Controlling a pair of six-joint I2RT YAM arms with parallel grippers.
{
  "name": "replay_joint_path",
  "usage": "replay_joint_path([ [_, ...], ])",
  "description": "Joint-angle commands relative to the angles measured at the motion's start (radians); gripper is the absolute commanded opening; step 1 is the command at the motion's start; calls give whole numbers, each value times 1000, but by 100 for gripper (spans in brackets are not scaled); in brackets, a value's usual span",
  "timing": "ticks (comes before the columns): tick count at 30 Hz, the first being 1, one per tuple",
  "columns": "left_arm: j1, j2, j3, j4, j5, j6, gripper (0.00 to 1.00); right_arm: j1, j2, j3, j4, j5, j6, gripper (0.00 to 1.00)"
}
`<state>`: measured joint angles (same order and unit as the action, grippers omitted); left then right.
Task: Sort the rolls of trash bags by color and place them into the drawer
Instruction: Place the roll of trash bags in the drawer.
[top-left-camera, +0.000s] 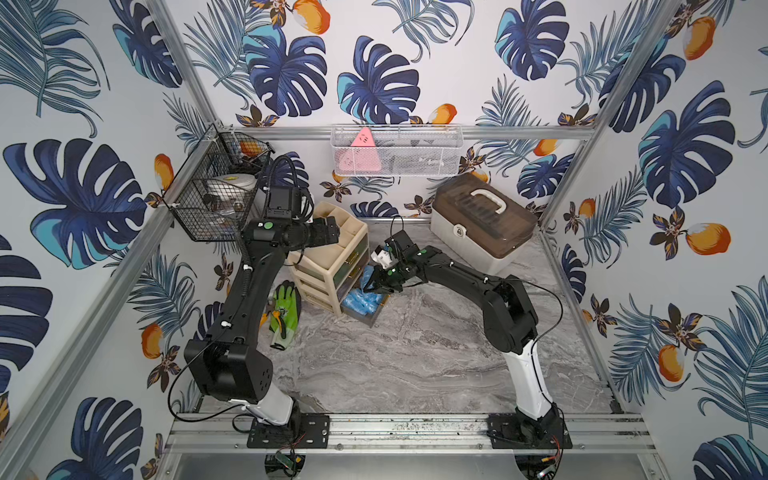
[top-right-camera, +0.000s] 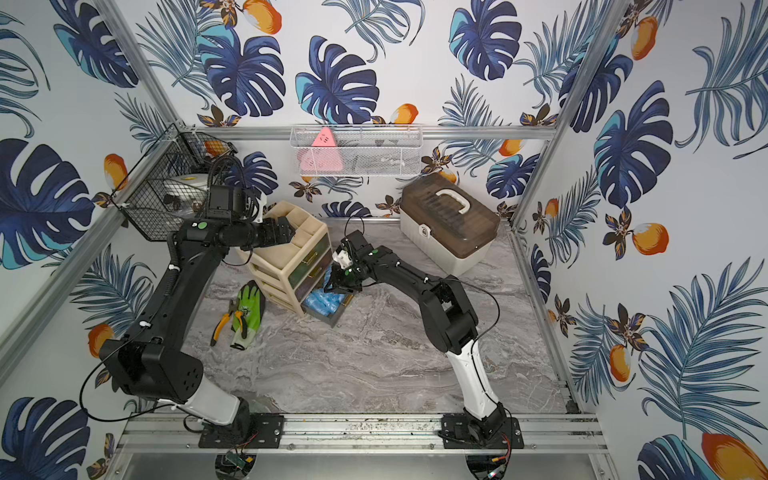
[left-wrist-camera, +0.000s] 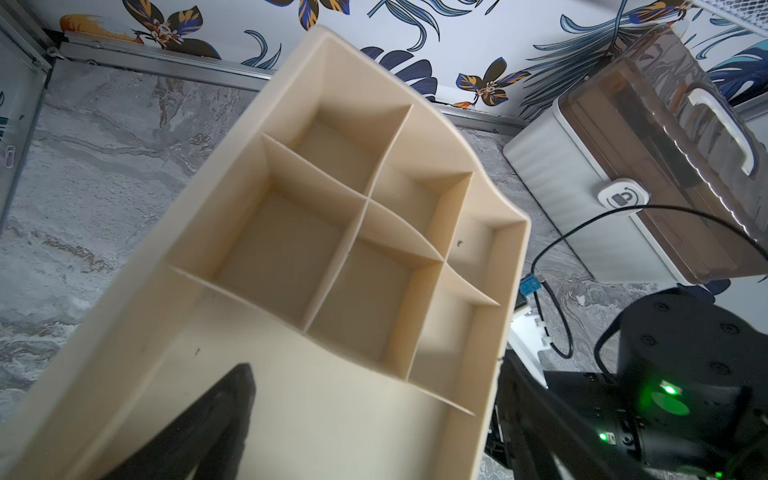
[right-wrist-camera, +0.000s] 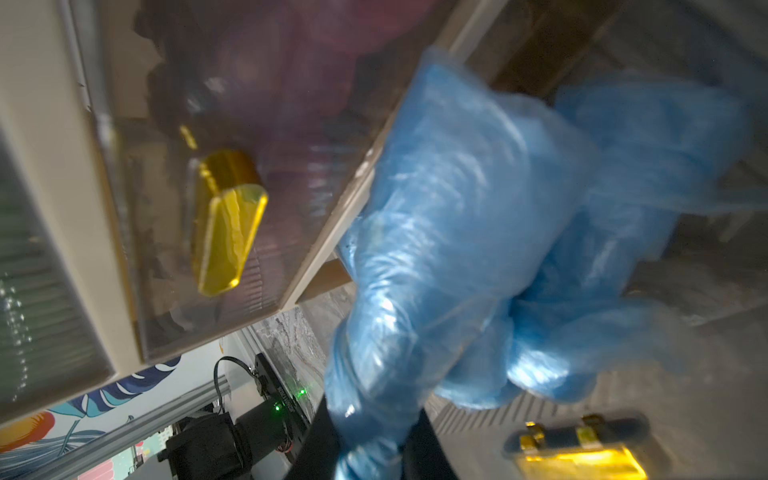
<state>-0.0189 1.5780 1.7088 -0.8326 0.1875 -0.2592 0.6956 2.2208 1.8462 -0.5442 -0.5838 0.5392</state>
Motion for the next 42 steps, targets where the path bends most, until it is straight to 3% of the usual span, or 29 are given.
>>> replay_joint_path([
  [1,3,2,3,-44,-14,13,95,-14,19,10,-101,-28,-62,5],
  [6,3,0,3,-42,-10,11,95,-39,20,-8,-124,-7,-83,15],
  [11,3,1,0,-42,-6,9,95,-42,26,18,-162,27,-116,38],
  [20,3,-1,14,-51,-11,11,95,-42,-19,56,-243,159,-177,60],
  [25,2,1,22,-60,-19,15,95,-43,-63,26,-236,243,-186,57],
  [42,2,2,23,-70,-26,21,95,-43,53,118,-220,164,-154,21],
])
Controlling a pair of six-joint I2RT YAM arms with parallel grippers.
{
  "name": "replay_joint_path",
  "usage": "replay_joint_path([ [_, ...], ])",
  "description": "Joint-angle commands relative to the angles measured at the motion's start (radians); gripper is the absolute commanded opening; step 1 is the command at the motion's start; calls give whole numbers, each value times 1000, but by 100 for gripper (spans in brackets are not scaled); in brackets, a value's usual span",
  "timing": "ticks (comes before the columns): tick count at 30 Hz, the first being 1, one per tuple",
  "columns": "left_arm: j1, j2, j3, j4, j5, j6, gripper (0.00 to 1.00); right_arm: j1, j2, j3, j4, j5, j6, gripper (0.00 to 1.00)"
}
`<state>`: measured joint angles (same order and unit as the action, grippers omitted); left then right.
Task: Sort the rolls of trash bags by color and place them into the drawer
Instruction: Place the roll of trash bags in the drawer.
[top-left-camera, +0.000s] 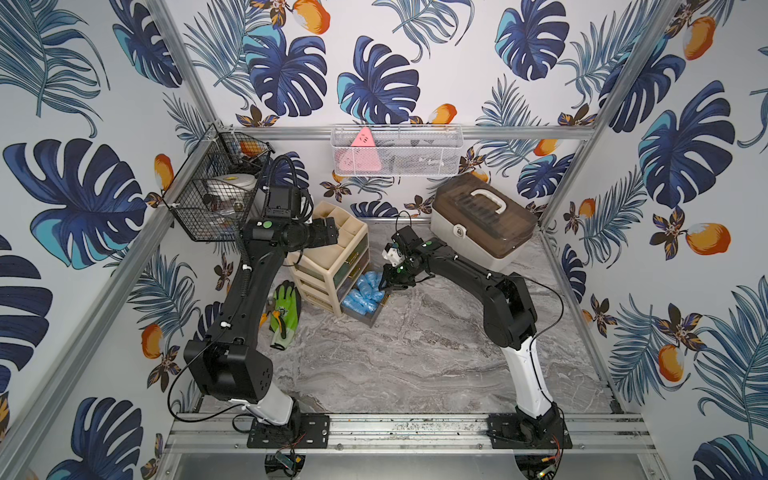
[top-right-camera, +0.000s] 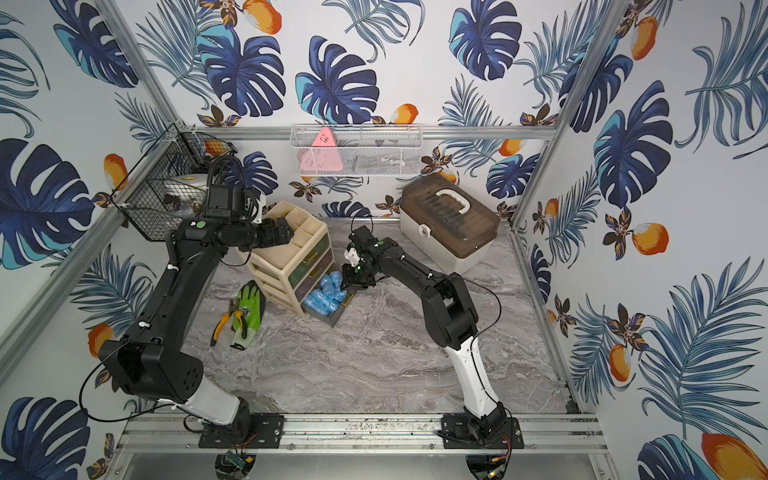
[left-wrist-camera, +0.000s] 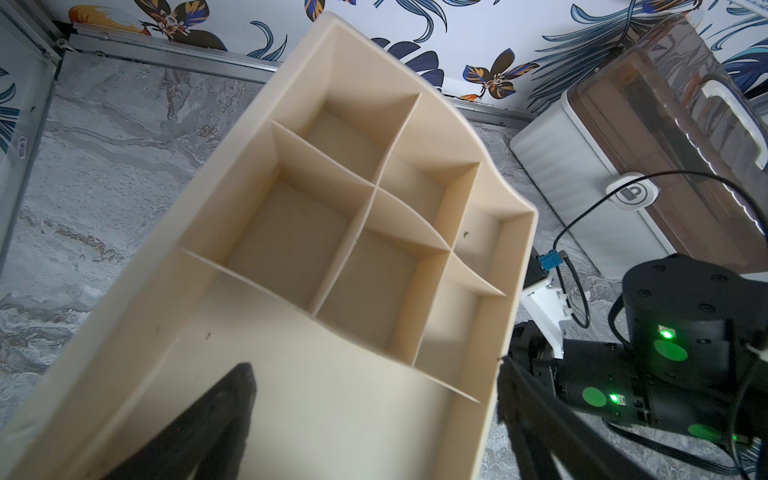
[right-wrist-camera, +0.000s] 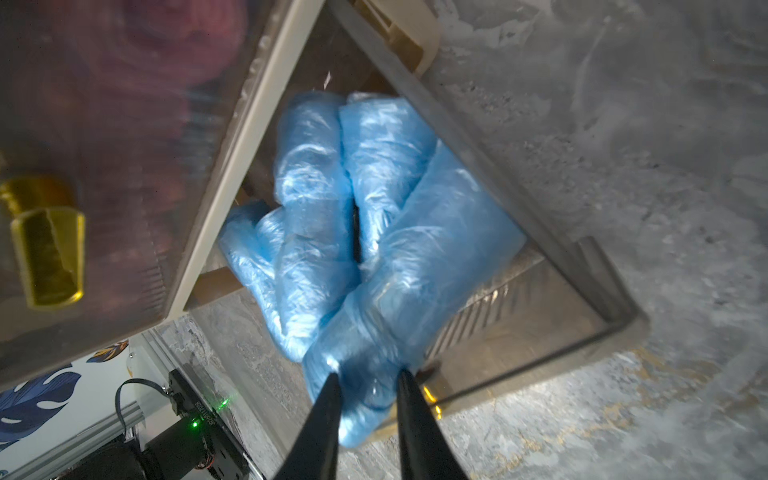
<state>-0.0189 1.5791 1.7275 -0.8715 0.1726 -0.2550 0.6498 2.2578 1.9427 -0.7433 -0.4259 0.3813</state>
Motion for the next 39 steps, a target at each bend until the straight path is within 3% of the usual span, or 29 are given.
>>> replay_joint_path([
  [1,3,2,4,-31,-12,16,95,3,24,33,-29,11,2,18],
  [9,3,7,7,-30,-7,12,95,11,78,105,-119,84,-31,12],
  [15,3,4,5,-31,-8,14,94,11,-32,37,-66,126,-17,15],
  [21,3,-1,6,-34,-15,16,95,24,-62,59,-26,38,16,17],
  [28,3,2,0,-33,-11,14,94,51,-6,18,148,-142,142,16],
  [34,3,0,4,-40,-16,20,95,62,84,46,164,-147,182,14],
  [39,2,-4,0,-38,-17,20,94,64,120,44,138,-79,195,12],
])
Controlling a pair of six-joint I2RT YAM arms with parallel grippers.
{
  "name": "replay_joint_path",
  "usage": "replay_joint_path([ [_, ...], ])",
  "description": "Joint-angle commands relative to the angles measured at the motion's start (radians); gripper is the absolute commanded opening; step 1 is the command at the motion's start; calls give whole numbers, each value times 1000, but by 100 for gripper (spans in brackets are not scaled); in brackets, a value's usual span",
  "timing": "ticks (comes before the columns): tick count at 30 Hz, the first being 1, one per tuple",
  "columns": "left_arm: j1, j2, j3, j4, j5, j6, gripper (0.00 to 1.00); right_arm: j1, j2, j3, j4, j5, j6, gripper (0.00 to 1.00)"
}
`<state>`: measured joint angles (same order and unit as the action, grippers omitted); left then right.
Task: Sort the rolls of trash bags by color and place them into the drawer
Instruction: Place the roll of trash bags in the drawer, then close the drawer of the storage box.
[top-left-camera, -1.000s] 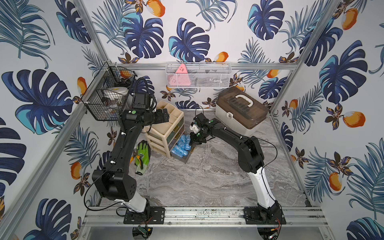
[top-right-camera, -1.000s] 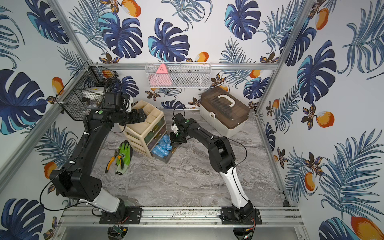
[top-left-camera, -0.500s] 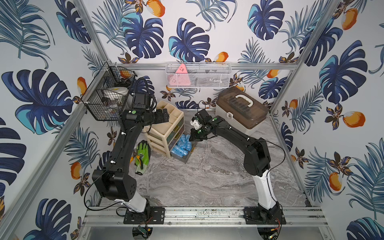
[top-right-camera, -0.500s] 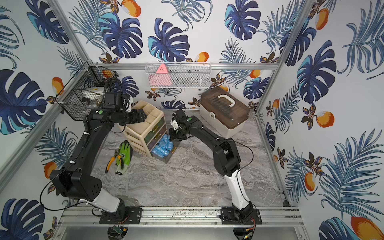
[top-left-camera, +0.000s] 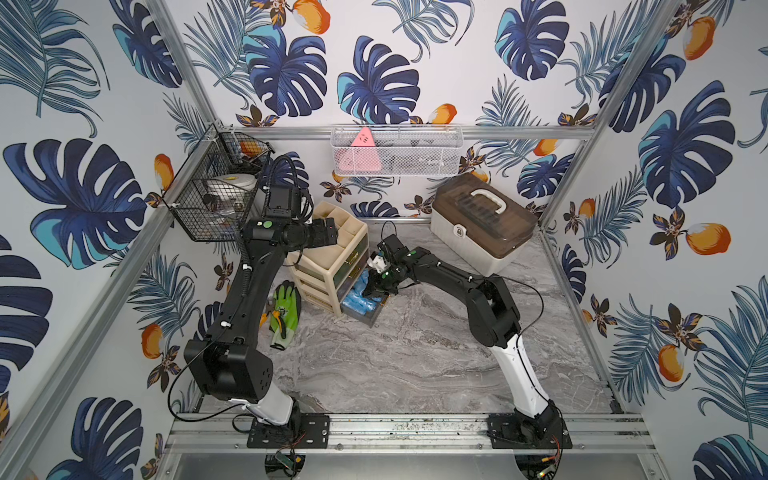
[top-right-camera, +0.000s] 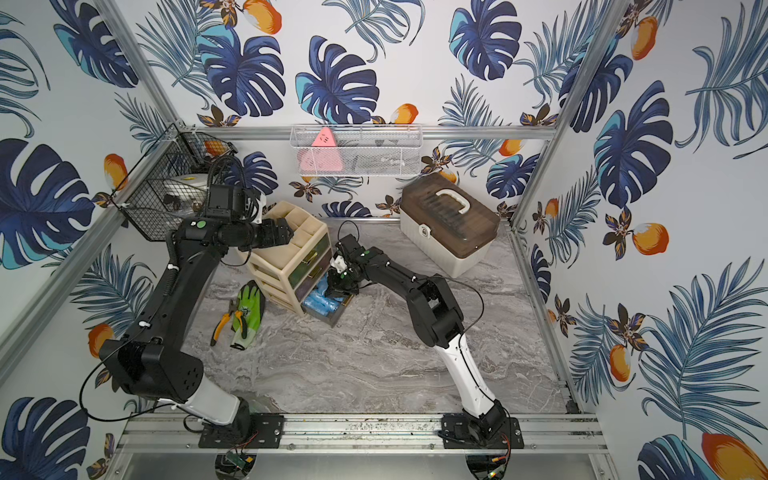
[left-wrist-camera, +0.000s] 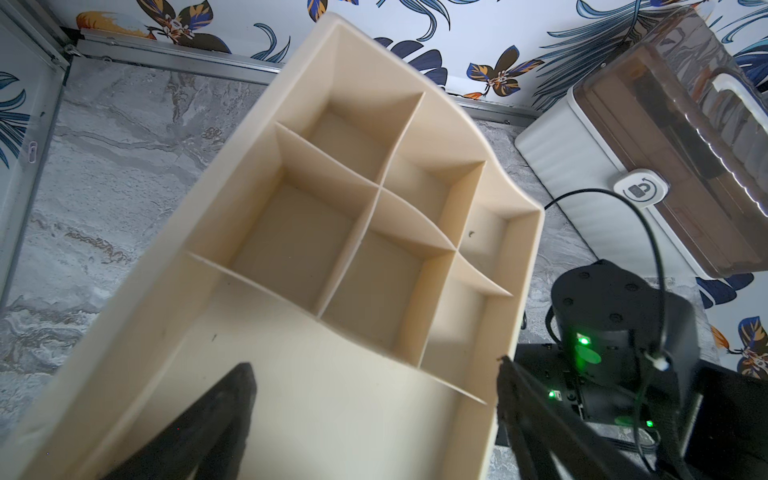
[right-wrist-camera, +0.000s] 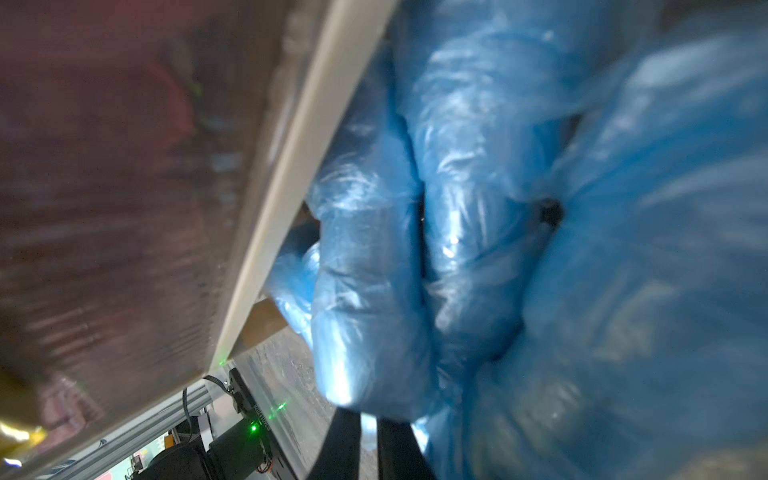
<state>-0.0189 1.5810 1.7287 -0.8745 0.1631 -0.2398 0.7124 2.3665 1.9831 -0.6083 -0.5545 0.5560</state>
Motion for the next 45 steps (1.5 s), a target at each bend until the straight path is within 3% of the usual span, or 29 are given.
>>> replay_joint_path([
  [1,3,-6,-3,-34,-7,5,94,2,12,4,-5,66,20,12],
  [6,3,-4,-8,-34,-5,5,94,1,9,6,-13,65,26,11],
  [17,3,12,-3,-35,-14,6,95,-9,-203,-108,44,25,-16,21],
  [26,3,28,-27,-23,-15,11,94,-130,-416,-386,78,109,-86,23],
  [34,2,42,-58,-8,-19,10,94,-176,-350,-503,135,67,-93,21],
  [45,3,58,-58,-15,-19,13,93,-165,-237,-428,171,23,-57,21],
])
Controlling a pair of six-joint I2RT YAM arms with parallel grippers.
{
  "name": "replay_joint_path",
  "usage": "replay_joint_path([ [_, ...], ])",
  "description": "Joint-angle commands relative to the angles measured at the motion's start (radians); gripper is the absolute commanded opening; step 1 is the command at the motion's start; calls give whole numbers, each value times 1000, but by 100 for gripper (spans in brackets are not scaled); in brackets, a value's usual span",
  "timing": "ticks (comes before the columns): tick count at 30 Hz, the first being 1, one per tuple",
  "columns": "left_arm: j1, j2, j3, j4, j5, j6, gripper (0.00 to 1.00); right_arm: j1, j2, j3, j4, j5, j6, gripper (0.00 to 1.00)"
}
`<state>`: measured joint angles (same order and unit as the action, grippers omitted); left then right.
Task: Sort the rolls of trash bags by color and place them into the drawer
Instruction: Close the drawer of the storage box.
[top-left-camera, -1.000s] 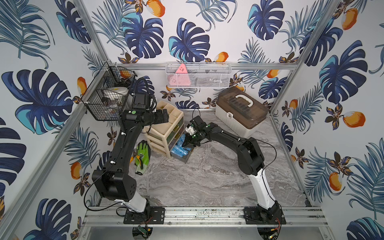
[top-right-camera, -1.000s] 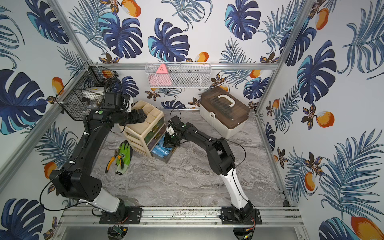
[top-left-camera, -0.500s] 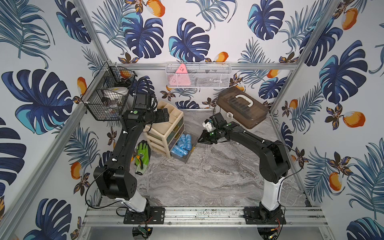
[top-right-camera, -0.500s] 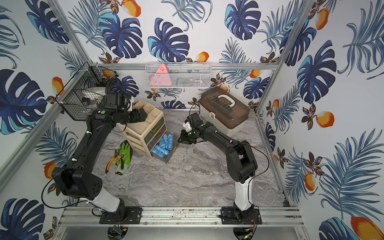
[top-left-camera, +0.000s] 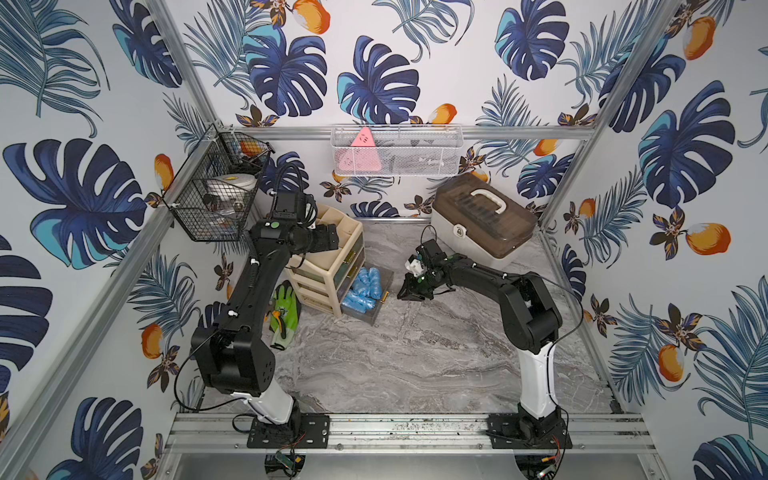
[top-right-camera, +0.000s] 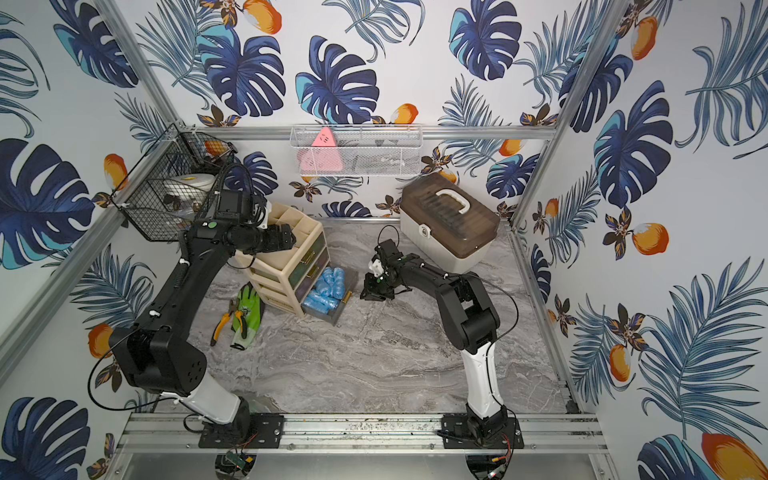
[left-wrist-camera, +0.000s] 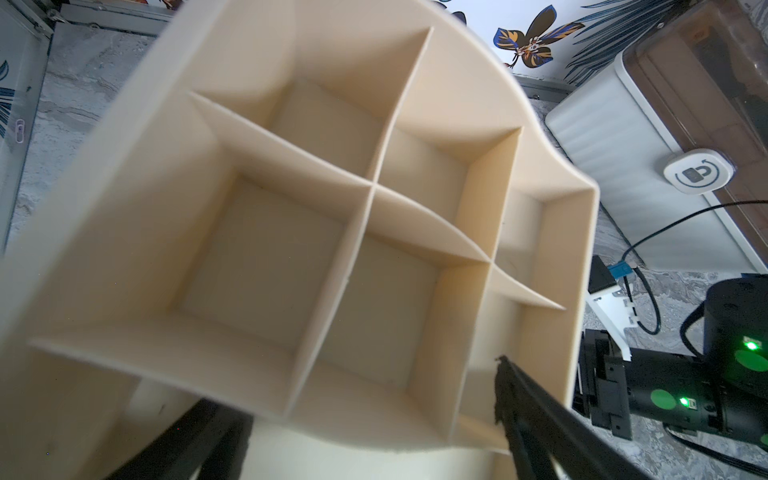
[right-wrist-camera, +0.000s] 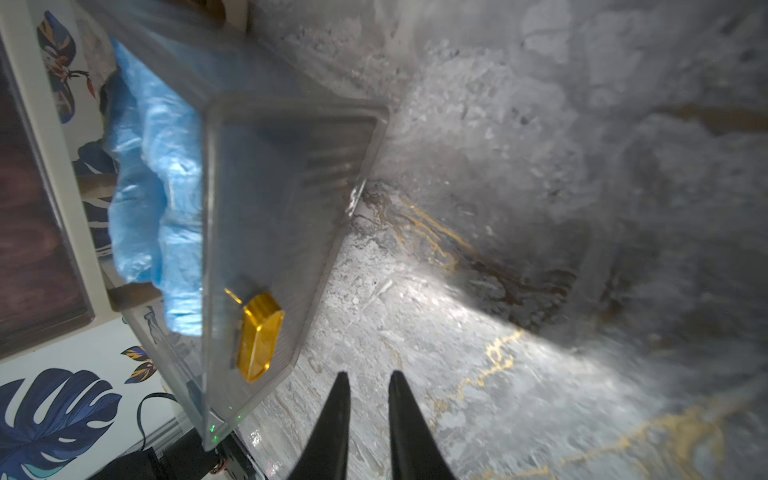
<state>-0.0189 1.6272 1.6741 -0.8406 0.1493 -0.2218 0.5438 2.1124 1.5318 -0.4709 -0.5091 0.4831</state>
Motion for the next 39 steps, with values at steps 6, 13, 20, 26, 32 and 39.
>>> replay_joint_path([
  [6,1,14,4,-49,0,-7,93,25,50,82,26,-34,25,21],
  [13,0,23,9,-52,7,-8,92,68,93,145,33,-41,52,21],
  [20,-2,26,3,-48,13,-7,91,76,141,212,46,-54,89,21],
  [26,-4,25,-1,-49,13,-5,90,90,206,300,59,-87,136,21],
  [32,-6,23,0,-49,15,-5,90,110,257,367,91,-120,191,21],
  [39,-11,24,-2,-52,14,-3,90,123,299,411,140,-151,253,21],
])
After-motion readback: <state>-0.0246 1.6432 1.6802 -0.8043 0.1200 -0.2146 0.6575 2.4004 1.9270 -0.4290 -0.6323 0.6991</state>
